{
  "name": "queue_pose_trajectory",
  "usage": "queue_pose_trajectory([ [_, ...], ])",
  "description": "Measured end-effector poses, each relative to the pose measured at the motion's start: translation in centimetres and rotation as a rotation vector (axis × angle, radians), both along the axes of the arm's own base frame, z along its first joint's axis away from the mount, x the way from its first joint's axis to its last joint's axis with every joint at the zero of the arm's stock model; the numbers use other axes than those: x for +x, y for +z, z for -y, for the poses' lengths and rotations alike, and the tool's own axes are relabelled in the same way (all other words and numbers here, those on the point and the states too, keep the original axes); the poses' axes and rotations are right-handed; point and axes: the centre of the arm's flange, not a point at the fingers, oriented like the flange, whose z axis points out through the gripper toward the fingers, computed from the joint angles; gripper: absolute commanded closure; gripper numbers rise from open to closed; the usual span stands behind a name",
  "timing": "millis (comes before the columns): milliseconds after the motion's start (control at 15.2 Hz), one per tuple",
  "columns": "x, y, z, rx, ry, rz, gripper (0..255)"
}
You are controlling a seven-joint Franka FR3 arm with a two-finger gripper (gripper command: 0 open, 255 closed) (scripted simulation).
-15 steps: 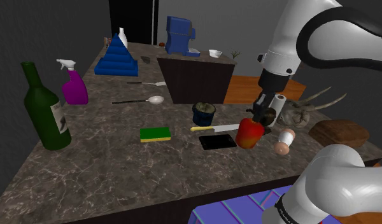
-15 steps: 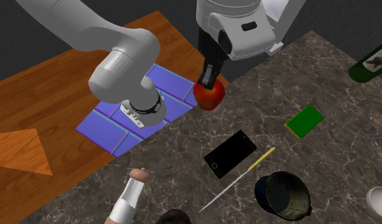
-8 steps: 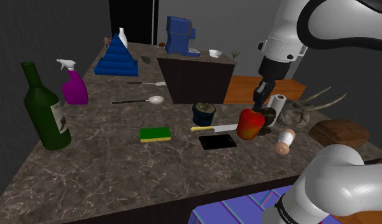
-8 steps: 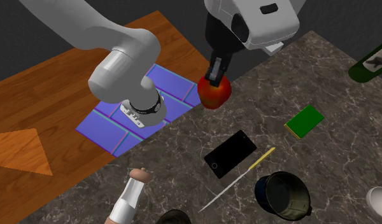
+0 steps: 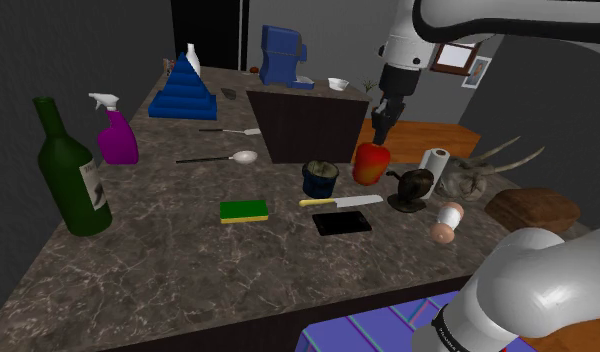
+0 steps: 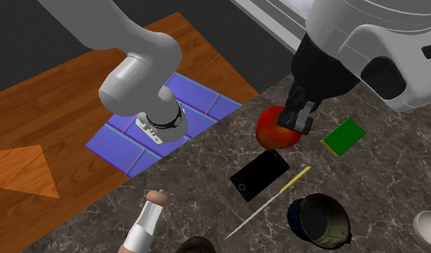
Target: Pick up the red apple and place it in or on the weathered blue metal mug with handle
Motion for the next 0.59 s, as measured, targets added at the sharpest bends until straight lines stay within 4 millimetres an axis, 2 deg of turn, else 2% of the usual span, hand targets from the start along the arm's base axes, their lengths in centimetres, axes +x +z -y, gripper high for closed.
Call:
queue_pose_trajectory([
  [594,10.8,2.4,3.8,0.000,0.000,0.000,255],
])
